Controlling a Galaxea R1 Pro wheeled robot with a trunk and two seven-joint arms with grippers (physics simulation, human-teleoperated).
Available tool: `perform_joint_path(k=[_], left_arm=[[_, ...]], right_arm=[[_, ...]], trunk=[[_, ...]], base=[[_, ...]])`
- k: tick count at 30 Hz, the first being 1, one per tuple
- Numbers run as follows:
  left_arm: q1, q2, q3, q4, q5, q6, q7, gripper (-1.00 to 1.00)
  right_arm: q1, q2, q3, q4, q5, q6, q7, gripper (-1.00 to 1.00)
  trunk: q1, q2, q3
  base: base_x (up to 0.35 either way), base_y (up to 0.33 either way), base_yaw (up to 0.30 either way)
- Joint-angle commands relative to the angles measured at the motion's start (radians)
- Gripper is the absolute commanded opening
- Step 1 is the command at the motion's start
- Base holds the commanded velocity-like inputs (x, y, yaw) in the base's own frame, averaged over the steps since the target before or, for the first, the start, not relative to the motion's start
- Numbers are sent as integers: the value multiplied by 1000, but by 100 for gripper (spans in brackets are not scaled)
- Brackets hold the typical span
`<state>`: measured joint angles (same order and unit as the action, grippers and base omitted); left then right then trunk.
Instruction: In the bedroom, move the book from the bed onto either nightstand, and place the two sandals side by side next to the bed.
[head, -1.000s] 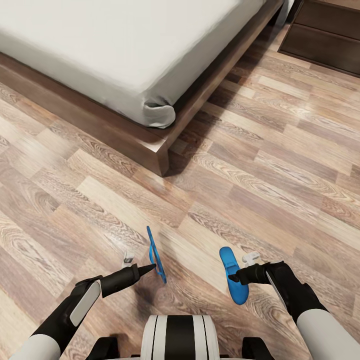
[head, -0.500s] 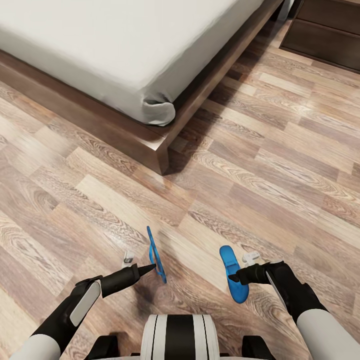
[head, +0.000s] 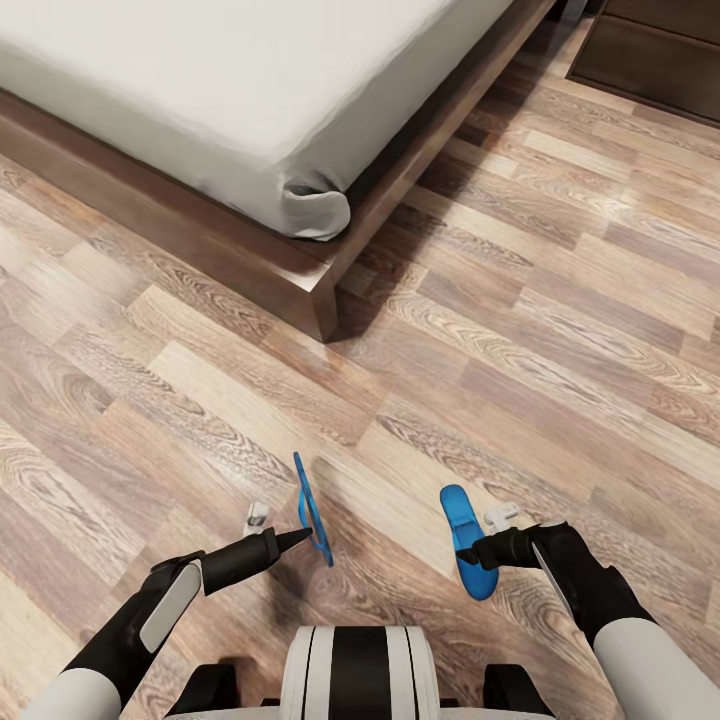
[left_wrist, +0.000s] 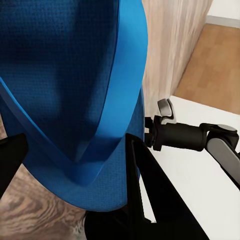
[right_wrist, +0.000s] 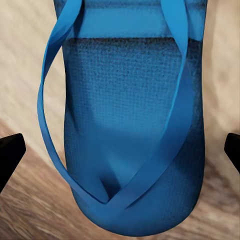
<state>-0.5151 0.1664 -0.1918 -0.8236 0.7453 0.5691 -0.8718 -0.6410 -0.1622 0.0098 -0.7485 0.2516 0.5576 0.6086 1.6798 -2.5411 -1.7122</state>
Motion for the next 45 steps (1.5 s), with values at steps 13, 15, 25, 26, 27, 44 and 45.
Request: perform_joint_path(k=[13,15,25,26,27,44,45], left_arm=[[0,1,-3,0,9,7,1,-100],[0,1,-3,0,9,8,1,-100],[0,1,-3,0,10,7,-1,-100],[0,1,-3,0,10,7,-1,-100],[0,1,-3,0,10,7,-1,-100],[0,1,-3,0,10,8,-1,-100],[0,1,-3,0,10,8,-1,-100]], right_arm=[[0,0,1,-2,9,1,7,-100],[0,0,1,-2,9,1,7,-100],[0,0,1,-2,9,1,7,-100],[0,0,1,-2,9,1,7,-100],[0,0,1,-2,9,1,7,-100],[0,0,1,-2,9,1,7,-100],[0,0,1,-2,9,1,7,-100]], trunk=[[0,0,-1],[0,0,-1],[0,0,-1],[0,0,-1],[0,0,-1],[0,0,-1],[0,0,-1]], base=[[0,0,0],[0,0,0],[0,0,0],[0,0,0],[0,0,0],[0,0,0],[0,0,0]])
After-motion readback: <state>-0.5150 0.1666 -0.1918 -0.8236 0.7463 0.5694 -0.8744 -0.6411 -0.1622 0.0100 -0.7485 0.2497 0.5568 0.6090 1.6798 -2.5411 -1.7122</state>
